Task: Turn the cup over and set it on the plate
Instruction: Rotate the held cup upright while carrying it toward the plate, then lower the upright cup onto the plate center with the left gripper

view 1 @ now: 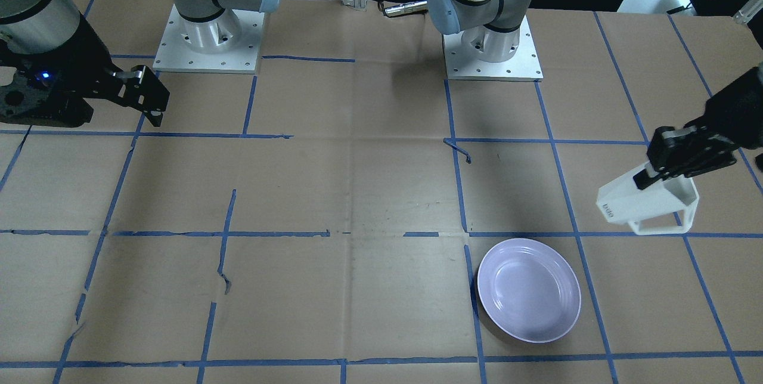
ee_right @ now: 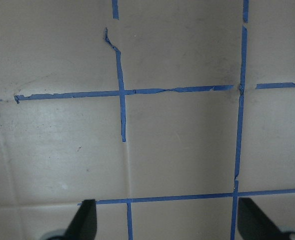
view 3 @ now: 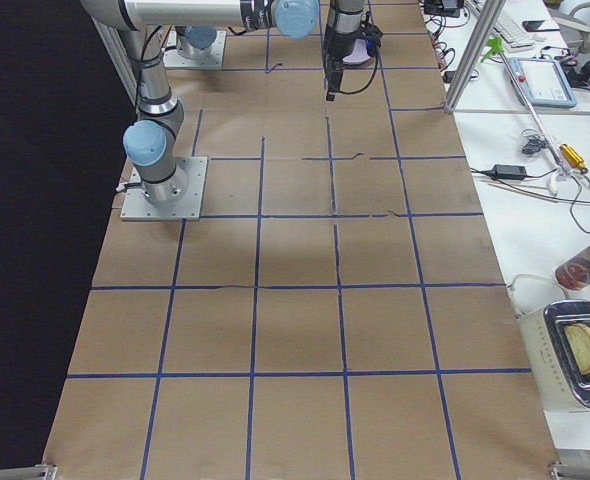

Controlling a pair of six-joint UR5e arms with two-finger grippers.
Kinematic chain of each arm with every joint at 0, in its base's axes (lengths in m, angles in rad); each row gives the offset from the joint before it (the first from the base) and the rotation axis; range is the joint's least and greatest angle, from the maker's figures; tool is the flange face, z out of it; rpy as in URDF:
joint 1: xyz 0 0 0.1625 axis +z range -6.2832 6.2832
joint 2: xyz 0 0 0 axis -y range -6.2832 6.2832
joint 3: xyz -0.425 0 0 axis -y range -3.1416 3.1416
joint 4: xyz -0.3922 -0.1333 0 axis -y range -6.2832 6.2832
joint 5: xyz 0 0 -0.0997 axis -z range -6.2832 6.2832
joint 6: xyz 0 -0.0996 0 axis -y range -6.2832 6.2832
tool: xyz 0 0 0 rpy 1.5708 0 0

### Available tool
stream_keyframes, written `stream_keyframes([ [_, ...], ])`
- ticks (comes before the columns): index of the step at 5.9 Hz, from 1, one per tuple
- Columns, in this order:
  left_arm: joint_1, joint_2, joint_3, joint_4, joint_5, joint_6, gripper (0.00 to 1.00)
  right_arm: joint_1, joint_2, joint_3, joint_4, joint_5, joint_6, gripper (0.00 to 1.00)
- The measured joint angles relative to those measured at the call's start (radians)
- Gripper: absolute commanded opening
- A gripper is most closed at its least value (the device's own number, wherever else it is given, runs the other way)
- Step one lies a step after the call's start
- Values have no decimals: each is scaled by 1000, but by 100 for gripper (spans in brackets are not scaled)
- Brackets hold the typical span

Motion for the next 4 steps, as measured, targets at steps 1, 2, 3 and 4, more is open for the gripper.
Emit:
stream_keyframes([
  [1,-137,-25,-5,110,119,-102,0,0,0,0,0,0,0,100],
  [2,-222,-57,-21,202,210,-149,0,0,0,0,1,0,0,100],
  [3,-256,-89,-53,280,254,-151,0,0,0,0,0,0,0,100],
  [4,-266,-117,-105,344,268,-126,0,0,0,0,0,0,0,100],
])
